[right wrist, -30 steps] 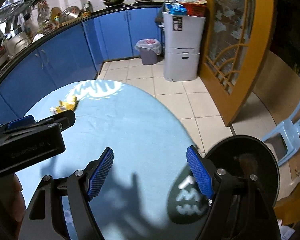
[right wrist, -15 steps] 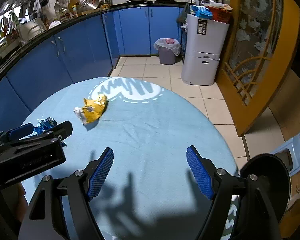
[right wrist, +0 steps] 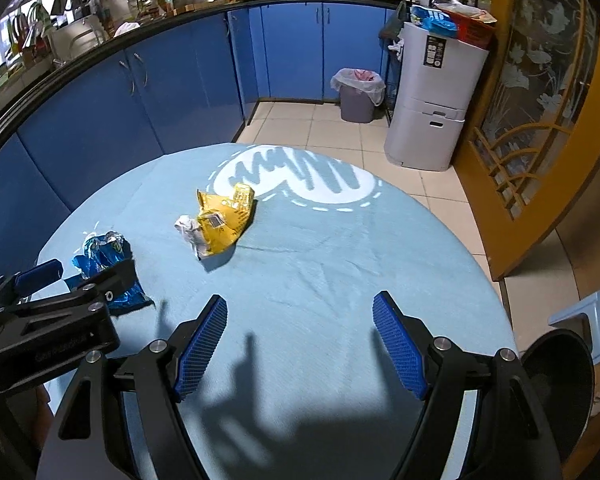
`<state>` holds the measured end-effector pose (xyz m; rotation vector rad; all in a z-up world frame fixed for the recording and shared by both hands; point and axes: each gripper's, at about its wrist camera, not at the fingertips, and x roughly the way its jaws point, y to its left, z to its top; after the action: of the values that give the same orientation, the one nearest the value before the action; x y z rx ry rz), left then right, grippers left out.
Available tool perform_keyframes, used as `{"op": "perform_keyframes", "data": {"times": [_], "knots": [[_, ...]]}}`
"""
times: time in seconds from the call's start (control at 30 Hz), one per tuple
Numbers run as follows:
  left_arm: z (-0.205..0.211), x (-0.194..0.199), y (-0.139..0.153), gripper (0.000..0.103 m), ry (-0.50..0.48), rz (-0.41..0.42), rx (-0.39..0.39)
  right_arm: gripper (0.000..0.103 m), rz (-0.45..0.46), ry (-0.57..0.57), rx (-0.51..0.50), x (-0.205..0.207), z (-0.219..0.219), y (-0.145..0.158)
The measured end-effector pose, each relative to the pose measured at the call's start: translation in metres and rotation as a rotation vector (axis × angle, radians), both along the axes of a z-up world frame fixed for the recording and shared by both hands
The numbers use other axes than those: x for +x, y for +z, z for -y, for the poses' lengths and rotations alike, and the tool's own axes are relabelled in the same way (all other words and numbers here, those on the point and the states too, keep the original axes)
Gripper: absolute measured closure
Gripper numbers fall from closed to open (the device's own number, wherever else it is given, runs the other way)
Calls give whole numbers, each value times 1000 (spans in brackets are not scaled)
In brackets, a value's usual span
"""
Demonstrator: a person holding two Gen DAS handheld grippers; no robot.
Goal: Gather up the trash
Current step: 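Close the left tool on the crumpled blue foil snack bag, then grasp the yellow snack bag with the right tool and lift it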
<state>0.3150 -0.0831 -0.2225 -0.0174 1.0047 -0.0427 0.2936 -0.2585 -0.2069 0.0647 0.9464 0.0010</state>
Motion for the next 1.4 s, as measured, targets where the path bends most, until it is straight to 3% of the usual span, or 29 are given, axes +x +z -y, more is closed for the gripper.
{"op": "perform_keyframes", "data": {"times": [0.6,0.7,0.8,0.9,0.93,0.97,1.03,1.13,1.27,1.4], "knots": [[-50,28,-17,6,110,-36,-44,30,-26,88,-2,54,-40,-15],[-54,30,-18,12,115,-35,-50,29,-37,103,-4,60,-50,-20],[-58,30,-18,31,120,-34,-37,30,-41,117,-14,65,-56,-23],[-60,29,-19,35,117,-30,-42,30,-40,120,-16,66,-60,-24],[-60,28,-18,38,116,-22,-39,34,-37,121,-14,66,-61,-24],[-60,28,-17,41,115,-16,-35,51,-30,126,-15,64,-62,-24],[-58,26,-14,48,115,-3,-24,74,-34,128,-22,62,-62,-24],[-53,24,-9,62,104,15,-7,85,-39,145,-14,58,-62,-25],[-49,22,-4,76,96,34,-6,86,-26,147,-4,49,-60,-22],[-45,20,0,81,100,38,4,87,-19,148,1,39,-57,-18]]}}
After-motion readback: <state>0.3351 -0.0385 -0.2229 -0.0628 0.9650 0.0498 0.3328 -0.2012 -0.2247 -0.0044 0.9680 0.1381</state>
